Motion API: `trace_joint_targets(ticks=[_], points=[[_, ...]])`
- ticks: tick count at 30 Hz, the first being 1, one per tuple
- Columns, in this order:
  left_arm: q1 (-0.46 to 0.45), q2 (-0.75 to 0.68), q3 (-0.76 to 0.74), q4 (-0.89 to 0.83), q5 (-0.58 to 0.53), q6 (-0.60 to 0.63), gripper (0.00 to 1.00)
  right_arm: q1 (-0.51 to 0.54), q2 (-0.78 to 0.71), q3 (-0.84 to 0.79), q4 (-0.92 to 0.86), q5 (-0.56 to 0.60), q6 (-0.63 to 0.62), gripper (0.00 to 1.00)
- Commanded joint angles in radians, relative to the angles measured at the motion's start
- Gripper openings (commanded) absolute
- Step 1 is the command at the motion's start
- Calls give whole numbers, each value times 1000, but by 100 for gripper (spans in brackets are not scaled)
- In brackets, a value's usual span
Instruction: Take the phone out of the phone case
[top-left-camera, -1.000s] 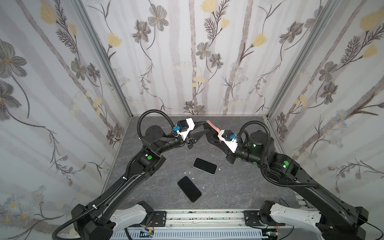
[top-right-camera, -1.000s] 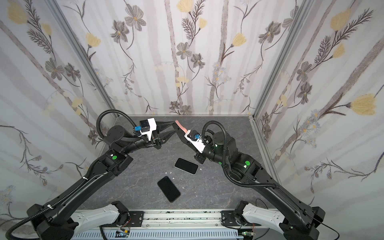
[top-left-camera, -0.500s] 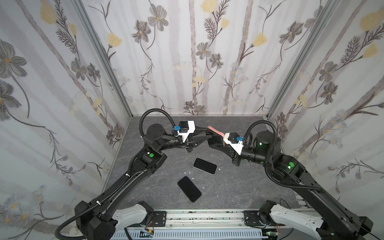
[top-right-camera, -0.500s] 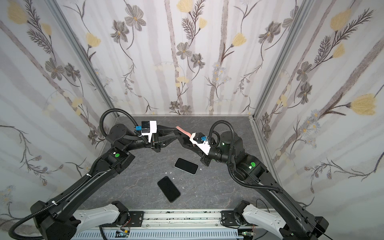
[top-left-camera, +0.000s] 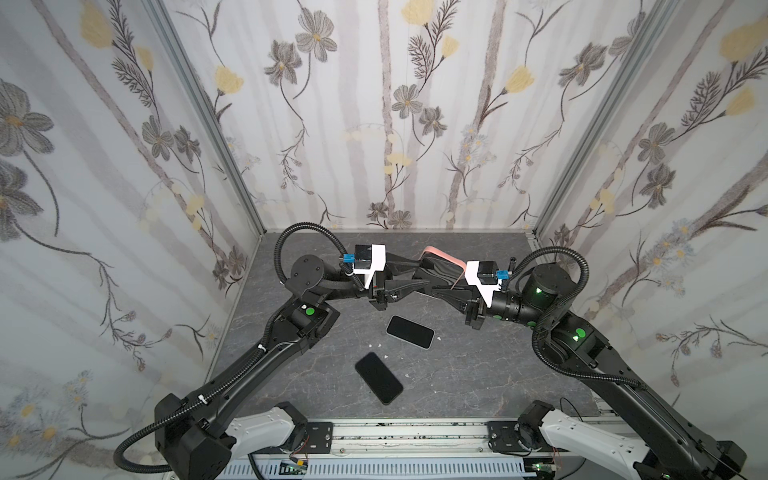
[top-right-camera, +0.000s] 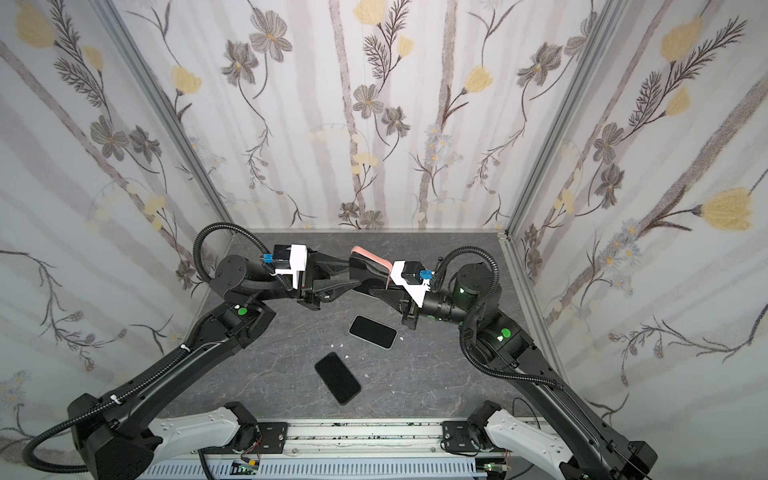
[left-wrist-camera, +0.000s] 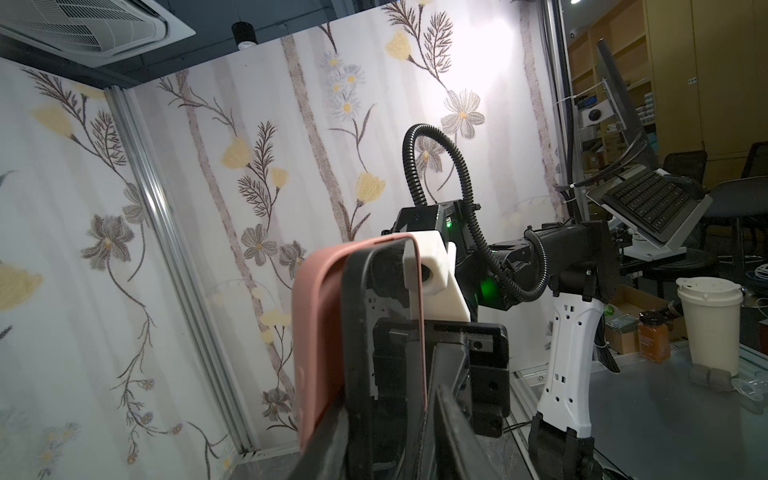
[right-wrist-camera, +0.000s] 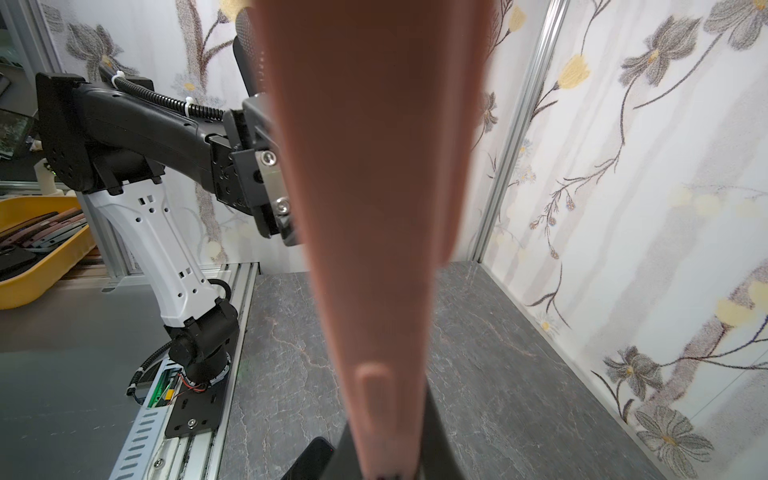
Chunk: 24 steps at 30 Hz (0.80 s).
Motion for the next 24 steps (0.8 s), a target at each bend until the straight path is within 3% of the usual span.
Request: trace_joint_targets(ticks=[1,9,15,19,21,24], points=[[-14,11,-19,-97,114,-11,28,0,31,63,152,50,23,0],[-8,19,-25,-97,109,2,19,-1,68,110,34,113,9,0],[5,8,-30,-97,92,14,2,-10,69,116,7,95,9,0],[23,-19,-53,-98,-12,40,0,-29,63,105,-9,97,14,0],[31,-36,-64,-101,-63,52,0,-45,65,111,-47,87,14,16],[43,-63,-73,-138,-140,93,0,-77,46,92,-83,105,13,53]])
